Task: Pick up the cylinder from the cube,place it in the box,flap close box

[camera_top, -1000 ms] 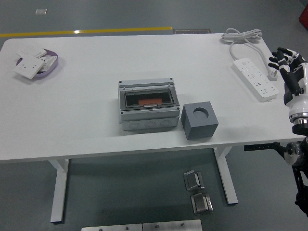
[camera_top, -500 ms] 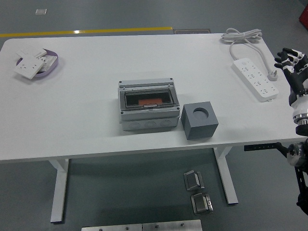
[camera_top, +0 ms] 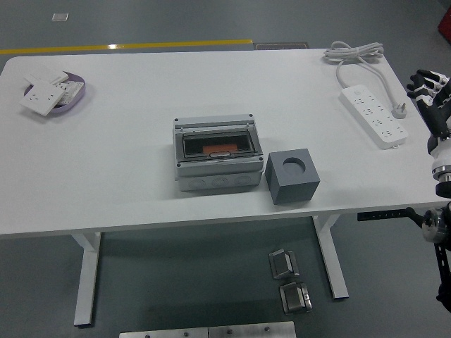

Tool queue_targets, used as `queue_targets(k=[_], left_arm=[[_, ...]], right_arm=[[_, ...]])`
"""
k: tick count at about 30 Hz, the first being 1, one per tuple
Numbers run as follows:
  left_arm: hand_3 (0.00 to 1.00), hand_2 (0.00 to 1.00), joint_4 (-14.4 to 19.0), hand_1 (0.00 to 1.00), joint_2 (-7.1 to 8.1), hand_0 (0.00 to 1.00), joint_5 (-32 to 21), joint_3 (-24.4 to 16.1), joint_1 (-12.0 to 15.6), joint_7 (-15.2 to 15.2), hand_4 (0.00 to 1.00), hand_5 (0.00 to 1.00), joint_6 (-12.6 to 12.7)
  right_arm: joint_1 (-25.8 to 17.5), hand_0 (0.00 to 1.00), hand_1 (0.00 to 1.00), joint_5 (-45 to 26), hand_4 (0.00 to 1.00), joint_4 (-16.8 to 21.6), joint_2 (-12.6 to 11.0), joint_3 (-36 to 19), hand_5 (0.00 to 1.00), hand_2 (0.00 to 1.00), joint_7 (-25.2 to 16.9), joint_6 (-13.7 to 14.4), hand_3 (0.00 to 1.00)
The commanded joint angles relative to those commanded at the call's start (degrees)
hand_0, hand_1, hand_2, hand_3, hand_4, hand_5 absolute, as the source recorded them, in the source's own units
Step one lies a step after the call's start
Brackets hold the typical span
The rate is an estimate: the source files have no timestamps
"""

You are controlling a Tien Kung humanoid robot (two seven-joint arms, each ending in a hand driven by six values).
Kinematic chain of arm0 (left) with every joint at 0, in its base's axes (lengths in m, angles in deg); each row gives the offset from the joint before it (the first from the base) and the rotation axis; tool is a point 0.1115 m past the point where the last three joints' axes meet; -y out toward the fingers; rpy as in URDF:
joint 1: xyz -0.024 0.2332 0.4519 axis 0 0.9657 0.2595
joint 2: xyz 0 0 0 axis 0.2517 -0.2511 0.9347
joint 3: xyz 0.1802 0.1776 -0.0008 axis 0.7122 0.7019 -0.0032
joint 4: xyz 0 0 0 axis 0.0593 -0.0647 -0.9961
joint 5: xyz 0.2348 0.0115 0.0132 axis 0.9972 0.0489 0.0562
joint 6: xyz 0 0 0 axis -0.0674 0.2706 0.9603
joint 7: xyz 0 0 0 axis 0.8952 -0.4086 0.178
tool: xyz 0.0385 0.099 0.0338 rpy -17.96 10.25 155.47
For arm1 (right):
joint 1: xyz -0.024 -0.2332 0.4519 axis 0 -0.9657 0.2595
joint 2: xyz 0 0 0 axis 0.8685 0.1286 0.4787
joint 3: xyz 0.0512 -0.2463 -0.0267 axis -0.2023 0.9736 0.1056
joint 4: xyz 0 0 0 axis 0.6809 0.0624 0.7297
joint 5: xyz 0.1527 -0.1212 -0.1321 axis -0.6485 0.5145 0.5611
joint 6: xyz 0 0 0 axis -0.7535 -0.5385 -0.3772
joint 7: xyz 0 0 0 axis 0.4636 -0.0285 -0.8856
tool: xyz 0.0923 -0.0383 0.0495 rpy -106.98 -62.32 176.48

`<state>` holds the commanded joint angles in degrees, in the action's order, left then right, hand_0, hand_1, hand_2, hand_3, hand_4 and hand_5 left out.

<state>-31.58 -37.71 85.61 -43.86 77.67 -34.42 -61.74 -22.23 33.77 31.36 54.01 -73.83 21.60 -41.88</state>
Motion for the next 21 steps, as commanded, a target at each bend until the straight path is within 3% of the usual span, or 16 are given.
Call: queue_targets(k=[21], left_arm=[[0.609, 0.568, 0.00, 0.616, -0.16, 0.583, -0.48, -0.68, 0.22, -0.18, 0.649, 0.281, -0.02]], right_arm=[[-0.30, 0.649, 0.630, 1.86, 0.784, 0.05, 0.65, -0.94, 0.471, 0.647, 0.54, 0.78, 0.631]])
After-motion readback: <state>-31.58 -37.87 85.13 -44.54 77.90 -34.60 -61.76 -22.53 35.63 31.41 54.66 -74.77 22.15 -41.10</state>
